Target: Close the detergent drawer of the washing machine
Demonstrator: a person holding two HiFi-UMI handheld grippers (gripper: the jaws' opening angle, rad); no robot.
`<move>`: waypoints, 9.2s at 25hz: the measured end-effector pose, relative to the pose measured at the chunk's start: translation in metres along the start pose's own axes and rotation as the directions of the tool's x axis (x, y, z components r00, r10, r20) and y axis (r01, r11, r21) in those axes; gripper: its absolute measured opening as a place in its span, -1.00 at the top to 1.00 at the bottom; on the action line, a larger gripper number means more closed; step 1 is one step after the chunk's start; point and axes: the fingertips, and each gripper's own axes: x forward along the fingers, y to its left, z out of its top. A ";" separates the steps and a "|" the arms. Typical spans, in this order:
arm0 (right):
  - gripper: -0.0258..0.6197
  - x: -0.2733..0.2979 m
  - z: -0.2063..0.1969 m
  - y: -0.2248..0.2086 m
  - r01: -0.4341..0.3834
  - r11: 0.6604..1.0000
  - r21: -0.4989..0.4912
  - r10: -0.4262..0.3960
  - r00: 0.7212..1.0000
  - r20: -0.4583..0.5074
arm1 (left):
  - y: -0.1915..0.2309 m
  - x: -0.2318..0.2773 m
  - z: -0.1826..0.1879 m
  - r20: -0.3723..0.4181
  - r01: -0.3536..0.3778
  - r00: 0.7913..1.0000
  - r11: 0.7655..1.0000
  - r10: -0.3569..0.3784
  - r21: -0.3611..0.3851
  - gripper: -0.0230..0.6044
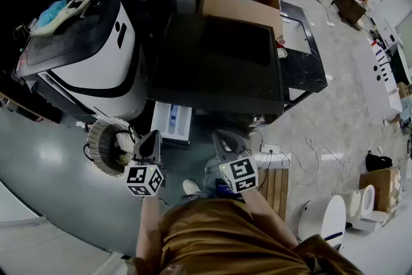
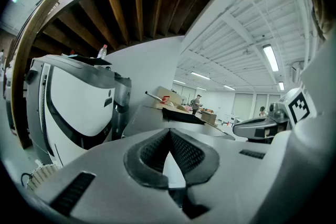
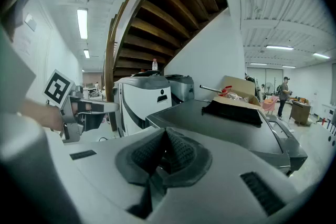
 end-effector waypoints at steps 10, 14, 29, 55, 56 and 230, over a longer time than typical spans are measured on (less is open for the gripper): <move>0.88 0.004 -0.001 0.005 -0.013 1.000 -0.005 0.013 1.000 -0.005 | 0.007 -0.004 -0.001 0.010 -0.012 1.000 1.000 0.012 -0.017 0.85; 0.88 0.003 -0.001 0.005 -0.015 1.000 -0.008 0.015 1.000 -0.004 | 0.006 -0.005 -0.002 0.020 -0.005 1.000 1.000 0.005 -0.022 0.85; 0.88 0.016 -0.020 0.007 -0.075 0.997 -0.008 0.075 0.994 -0.076 | 0.019 0.002 -0.056 -0.147 -0.039 0.989 0.998 0.032 -0.043 0.81; 0.88 0.045 -0.056 0.000 -0.139 0.990 0.037 0.144 0.970 -0.195 | 0.035 0.008 -0.128 -0.324 -0.087 0.944 0.995 0.068 -0.045 0.64; 0.88 0.046 -0.057 -0.001 -0.140 0.989 0.039 0.145 0.969 -0.198 | 0.035 0.009 -0.129 -0.326 -0.088 0.943 0.995 0.070 -0.043 0.64; 0.88 0.028 0.041 -0.016 -0.025 1.000 0.015 0.024 0.998 0.052 | -0.018 0.053 0.060 -0.004 0.019 1.000 0.997 -0.019 0.070 0.82</move>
